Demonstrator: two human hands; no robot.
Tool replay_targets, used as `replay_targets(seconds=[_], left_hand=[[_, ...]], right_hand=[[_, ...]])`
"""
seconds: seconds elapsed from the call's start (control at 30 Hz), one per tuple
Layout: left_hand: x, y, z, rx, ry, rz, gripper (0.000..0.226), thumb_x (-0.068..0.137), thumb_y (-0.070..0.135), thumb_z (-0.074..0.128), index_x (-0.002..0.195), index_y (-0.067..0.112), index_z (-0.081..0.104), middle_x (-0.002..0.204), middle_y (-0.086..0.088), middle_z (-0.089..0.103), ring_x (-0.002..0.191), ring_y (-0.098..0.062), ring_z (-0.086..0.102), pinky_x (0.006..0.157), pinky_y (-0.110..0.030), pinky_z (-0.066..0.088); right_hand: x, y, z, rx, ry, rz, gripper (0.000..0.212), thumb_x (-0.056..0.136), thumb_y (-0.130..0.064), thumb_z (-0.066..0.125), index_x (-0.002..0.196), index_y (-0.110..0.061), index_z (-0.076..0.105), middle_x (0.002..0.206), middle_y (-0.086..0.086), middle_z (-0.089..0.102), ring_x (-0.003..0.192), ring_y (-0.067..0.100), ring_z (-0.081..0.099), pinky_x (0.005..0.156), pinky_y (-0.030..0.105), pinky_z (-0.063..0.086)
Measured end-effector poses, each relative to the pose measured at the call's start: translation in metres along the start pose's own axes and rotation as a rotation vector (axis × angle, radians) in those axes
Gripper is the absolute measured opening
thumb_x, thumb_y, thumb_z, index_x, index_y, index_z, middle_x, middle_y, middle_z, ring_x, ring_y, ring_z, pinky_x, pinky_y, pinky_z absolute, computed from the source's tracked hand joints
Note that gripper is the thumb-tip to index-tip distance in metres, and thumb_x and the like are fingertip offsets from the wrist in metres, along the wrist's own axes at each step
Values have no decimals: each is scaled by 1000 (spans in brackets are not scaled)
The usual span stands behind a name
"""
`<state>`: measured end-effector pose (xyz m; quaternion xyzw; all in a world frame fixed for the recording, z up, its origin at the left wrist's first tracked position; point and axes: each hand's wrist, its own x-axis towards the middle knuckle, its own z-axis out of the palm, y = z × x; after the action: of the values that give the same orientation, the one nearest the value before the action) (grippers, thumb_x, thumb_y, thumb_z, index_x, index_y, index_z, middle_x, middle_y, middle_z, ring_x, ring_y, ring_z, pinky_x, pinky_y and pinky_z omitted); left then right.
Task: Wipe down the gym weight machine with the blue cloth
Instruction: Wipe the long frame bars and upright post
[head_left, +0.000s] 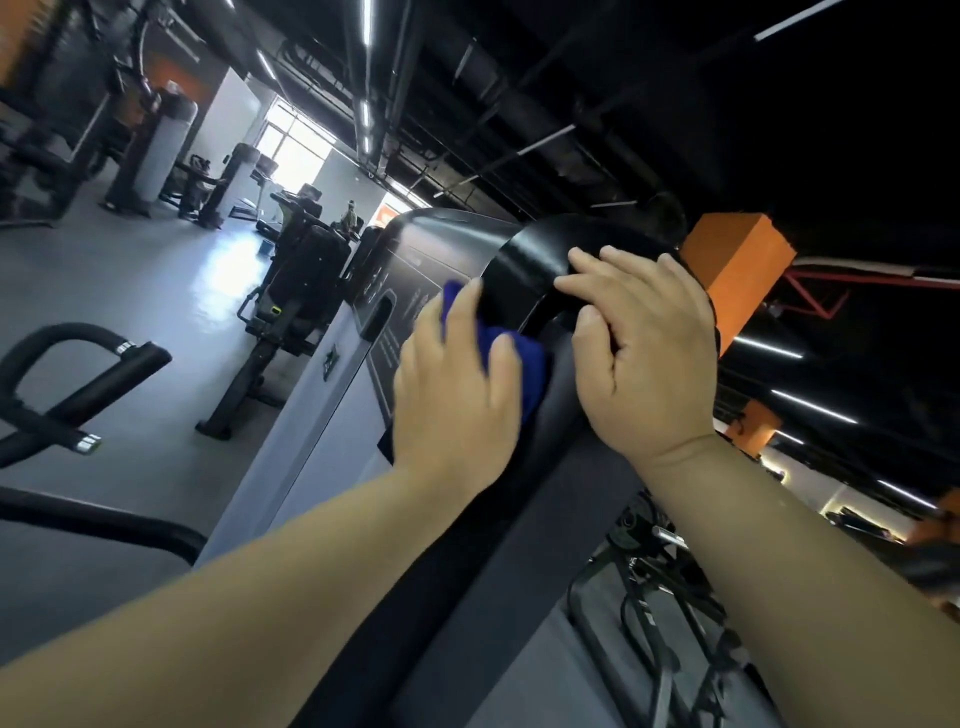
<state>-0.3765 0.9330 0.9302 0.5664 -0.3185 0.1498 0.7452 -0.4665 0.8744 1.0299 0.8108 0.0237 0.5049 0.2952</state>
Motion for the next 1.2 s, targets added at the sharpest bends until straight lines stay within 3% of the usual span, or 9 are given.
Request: replay_targets(seconds=[0.17,0.27,0.33,0.47,0.6,0.73,0.9,1.03,1.2], left_hand=[[-33,-18,5,-15,27,87,64,94,46,22,155,31,12,163,2,16,147,-10,14,119,-30,12],[-88,-71,-6,-34,3,45,60,92,43,25,149,38,7,162,9,14,148,-2,9,122,-37,14],[-103,-88,-10,-30,-8,-35,61,91,45,24,149,37,8,160,11,13,148,-4,10,122,-44,16],[-66,-55,-10,-21,63,-97,74,88,51,22,156,22,17,162,3,16,147,-11,14,120,-31,13],[-46,-16,-1,14,17,22,71,91,49,24,156,21,17,164,-3,13,148,-17,10,120,-32,8],[-96,-52,3,50,-22,120,64,94,42,30,154,24,18,164,5,10,151,-15,10,121,-44,18],[-130,-85,-10,-19,54,-139,66,91,50,28,153,30,20,159,22,9,149,-2,6,122,-45,17],[-74,-32,4,-93,145,-306,57,100,42,32,155,31,21,162,12,15,149,-8,7,123,-35,9],[-98,-58,4,-11,97,-11,59,90,57,24,147,46,19,157,25,11,143,10,2,111,-7,0]], right_hand=[[1,0,0,-2,-21,-15,36,92,-22,40,109,-15,72,124,0,68,124,19,56,116,40,27],[1,-2,1,8,13,-4,35,90,-21,42,106,-15,73,121,0,69,121,20,58,114,41,30],[1,-3,1,-4,2,-1,35,89,-21,43,107,-15,73,122,0,69,121,20,58,113,41,30],[1,-7,0,-52,-40,4,35,88,-23,44,110,-14,71,125,0,67,124,21,56,114,44,30],[1,-9,-1,-90,-77,-11,36,88,-21,44,112,-13,69,127,1,66,126,22,55,115,46,29],[2,-10,1,-133,-97,-81,36,88,-17,43,110,-11,69,125,5,67,125,22,57,118,43,24],[13,-18,1,-164,-190,-162,36,85,-20,42,103,-11,72,120,8,69,120,24,60,119,42,18],[12,-34,9,-218,-252,-176,34,83,-22,48,103,-12,73,123,8,68,126,27,56,116,46,23],[7,-34,12,-274,-246,-199,36,84,-24,45,104,-11,71,124,8,67,127,31,54,114,50,29]])
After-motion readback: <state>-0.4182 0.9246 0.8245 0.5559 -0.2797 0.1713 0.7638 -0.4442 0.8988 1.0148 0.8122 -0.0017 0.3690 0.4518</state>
